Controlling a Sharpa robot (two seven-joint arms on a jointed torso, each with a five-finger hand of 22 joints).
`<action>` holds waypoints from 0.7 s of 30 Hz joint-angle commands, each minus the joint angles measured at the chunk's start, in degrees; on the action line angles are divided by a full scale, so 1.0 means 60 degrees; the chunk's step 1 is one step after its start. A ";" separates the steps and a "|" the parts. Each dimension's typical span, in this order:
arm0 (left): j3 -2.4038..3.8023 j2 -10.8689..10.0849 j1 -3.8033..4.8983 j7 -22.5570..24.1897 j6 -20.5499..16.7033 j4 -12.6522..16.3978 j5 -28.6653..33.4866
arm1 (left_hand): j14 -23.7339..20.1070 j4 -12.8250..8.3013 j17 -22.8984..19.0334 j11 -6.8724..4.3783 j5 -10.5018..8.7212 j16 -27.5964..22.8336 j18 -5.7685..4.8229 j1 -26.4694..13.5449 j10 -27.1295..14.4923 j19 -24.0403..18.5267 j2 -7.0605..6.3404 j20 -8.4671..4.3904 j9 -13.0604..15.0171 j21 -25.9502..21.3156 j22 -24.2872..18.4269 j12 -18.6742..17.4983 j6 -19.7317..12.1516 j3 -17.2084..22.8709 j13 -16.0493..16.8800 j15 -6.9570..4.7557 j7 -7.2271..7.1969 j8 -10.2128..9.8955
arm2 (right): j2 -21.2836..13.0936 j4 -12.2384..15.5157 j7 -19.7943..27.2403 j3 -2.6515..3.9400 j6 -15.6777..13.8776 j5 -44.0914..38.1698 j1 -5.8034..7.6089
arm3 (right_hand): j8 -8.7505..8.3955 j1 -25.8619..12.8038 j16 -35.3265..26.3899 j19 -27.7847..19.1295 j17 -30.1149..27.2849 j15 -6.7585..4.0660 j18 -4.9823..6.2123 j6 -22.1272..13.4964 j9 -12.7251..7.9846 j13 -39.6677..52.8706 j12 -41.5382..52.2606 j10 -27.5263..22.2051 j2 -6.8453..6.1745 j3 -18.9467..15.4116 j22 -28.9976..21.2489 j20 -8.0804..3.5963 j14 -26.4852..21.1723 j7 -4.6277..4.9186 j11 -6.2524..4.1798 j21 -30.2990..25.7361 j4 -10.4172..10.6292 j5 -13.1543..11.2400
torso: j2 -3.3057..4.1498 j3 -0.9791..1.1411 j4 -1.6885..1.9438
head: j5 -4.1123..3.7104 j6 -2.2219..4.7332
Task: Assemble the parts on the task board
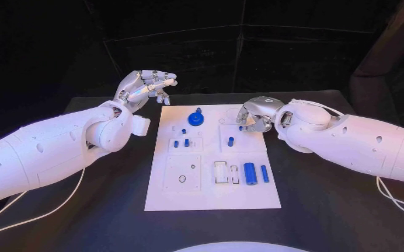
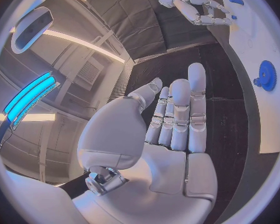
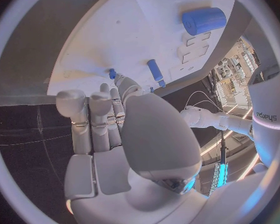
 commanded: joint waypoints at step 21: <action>-0.0012 0.0020 0.0009 0.0178 0.0221 -0.0157 0.0345 | -0.0123 -0.0016 -0.0101 0.0031 0.0034 -0.0075 0.0126 -0.0086 -0.0025 -0.0077 0.0015 -0.0027 -0.0022 -0.0115 -0.0056 0.0082 0.0004 -0.0108 0.0004 0.0018 0.0035 0.0029 | 0.0326 -0.0246 -0.0257 0.0001 0.0705 -0.0558 -0.0212 | -0.0040 -0.0028 0.0883 0.0334 0.0781 -0.0033 -0.0307 0.0607 0.0068 -0.0610 -0.0127 0.0607 -0.0006 0.1257 0.1043 -0.0018 0.0179 -0.0028 -0.0027 0.0807 -0.0370 -0.0414 | -0.0004 0.0013 -0.0031 | 0.0036 -0.0085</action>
